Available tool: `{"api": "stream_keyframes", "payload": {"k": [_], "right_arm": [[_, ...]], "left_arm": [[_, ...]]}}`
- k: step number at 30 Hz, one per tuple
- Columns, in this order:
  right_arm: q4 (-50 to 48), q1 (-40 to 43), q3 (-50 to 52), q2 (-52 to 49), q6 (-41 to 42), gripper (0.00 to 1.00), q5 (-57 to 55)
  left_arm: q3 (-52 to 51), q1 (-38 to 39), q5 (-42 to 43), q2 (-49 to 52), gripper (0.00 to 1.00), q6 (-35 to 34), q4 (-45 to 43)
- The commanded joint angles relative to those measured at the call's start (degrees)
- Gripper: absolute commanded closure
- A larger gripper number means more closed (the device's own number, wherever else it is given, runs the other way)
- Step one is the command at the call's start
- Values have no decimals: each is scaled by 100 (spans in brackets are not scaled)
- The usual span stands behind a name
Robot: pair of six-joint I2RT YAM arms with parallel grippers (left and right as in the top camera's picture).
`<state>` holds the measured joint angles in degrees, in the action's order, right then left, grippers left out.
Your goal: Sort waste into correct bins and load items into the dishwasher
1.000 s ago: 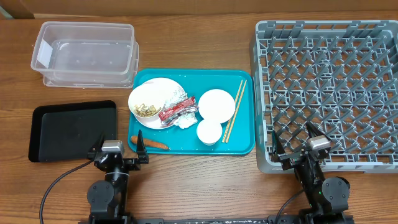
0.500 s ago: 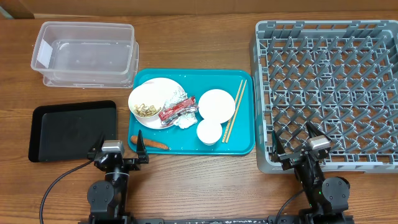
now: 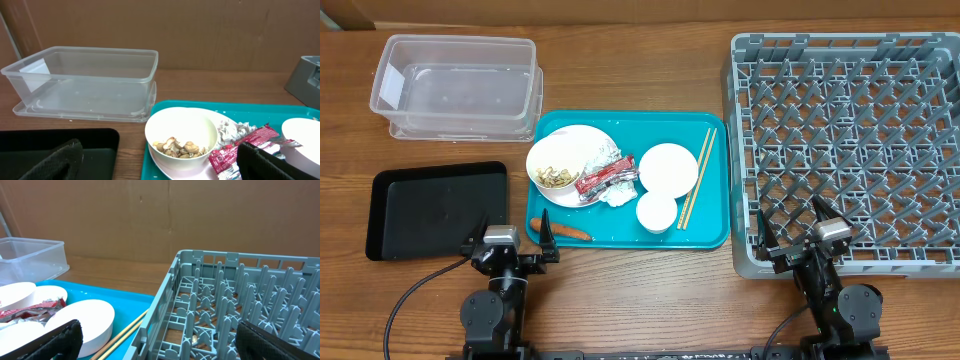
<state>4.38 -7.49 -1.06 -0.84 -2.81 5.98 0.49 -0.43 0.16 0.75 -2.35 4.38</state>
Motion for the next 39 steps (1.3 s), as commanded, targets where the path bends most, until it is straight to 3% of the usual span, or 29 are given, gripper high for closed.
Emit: {"api": "stream_keyframes", "payload": {"k": [1, 11, 22, 30, 36, 39], "right_arm": [[-24, 22, 57, 68, -2, 0, 13], [4, 22, -28, 68, 24, 0, -81], [1370, 22, -1211, -197, 1357, 0, -636], [2444, 22, -2660, -1486, 1357, 0, -627], [3670, 22, -4179, -3209, 1353, 0, -590], [4411, 22, -4828, -3958, 1355, 0, -586]], "left_arm": [[-20, -31, 11, -50, 0, 79, -2], [59, -31, 136, -50, 0, -361, 13], [1139, -31, 225, 376, 0, -671, 1084], [2594, -31, 750, 2026, 0, -719, 1801], [4402, -31, 1222, 3886, 0, -732, 3237], [5458, -31, 1342, 4730, 0, -732, 4470]]}}
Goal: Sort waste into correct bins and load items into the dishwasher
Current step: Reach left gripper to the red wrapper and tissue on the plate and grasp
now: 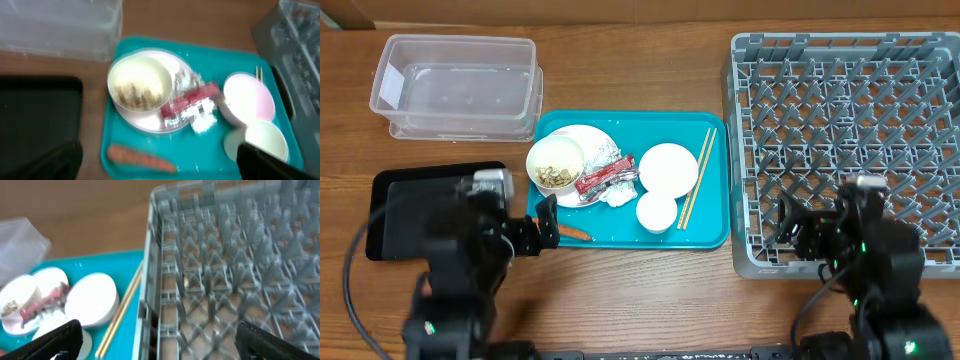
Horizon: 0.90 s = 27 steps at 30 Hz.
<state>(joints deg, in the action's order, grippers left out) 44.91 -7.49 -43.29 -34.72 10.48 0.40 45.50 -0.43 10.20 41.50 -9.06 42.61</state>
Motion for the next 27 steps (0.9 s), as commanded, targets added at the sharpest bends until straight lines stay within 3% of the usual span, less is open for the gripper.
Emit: {"api": "stream_keyframes", "payload": {"k": [1, 6, 12, 19, 27], "right_arm": [[603, 22, -828, -826, 24, 0, -33], [1263, 22, -1453, -1687, 24, 0, -35], [1292, 22, -1486, -2046, 24, 0, -35], [1294, 22, -1486, -2044, 22, 0, -35], [1294, 22, -1486, -2044, 24, 0, -35]], "left_arm": [[1274, -31, 339, 894, 0, -61, 1051], [2463, -31, 188, 1902, 0, 48, 2570], [2527, -31, 192, 2437, 0, 20, 2782], [2529, 125, 691, 2997, 0, 48, 1674], [2529, 1357, -352, 4041, 0, 540, 599]]}}
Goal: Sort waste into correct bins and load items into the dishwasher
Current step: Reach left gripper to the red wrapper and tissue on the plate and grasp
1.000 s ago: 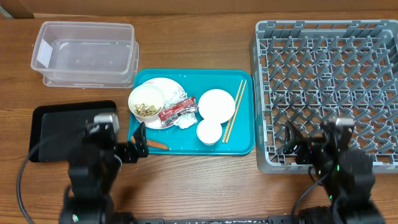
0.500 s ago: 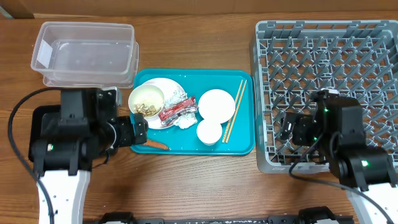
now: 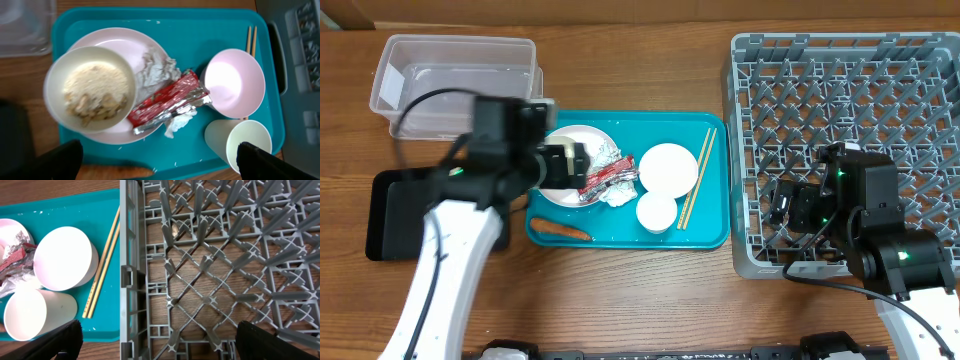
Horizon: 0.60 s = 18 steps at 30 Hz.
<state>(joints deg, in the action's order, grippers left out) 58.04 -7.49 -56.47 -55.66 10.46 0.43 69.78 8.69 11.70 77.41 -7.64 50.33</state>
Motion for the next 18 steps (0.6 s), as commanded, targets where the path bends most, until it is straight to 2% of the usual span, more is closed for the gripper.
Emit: {"api": "stream_keyframes", "payload": {"k": [1, 9, 18], "right_arm": [[-22, 22, -168, 50, 26, 0, -39], [-24, 22, -168, 50, 24, 0, -39], [-24, 22, -168, 22, 24, 0, -39]], "left_arm": [[101, 568, -560, 588, 0, 511, -240], [101, 1217, -1353, 1722, 0, 748, -586], [101, 1246, -1134, 2387, 11, 741, -713]]}}
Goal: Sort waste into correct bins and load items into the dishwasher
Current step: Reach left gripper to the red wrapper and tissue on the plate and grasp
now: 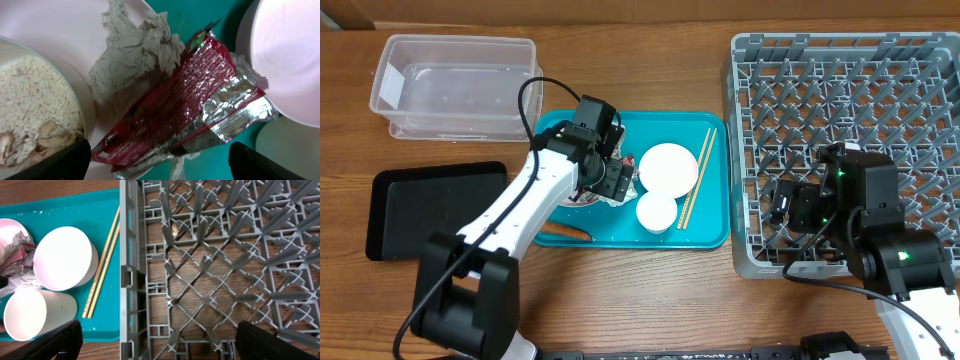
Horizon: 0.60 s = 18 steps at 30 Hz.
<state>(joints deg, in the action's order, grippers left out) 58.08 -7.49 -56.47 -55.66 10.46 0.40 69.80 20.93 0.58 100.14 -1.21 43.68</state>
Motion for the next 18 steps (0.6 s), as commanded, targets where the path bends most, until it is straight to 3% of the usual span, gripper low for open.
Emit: {"api": "stream_keyframes", "payload": {"k": [1, 8, 11, 15, 18], "right_arm": [[-28, 22, -168, 15, 26, 0, -37], [-28, 22, -168, -85, 26, 0, -37], [-28, 22, -168, -101, 26, 0, -37], [-28, 22, -168, -101, 26, 0, -37], [-28, 22, -168, -101, 26, 0, -37]], "left_arm": [[98, 26, 4, 151, 12, 98, -52], [96, 52, 98, 339, 28, 98, -92], [96, 55, 96, 452, 31, 98, -116], [96, 55, 94, 540, 57, 101, -116], [107, 52, 92, 527, 88, 98, -127]]}}
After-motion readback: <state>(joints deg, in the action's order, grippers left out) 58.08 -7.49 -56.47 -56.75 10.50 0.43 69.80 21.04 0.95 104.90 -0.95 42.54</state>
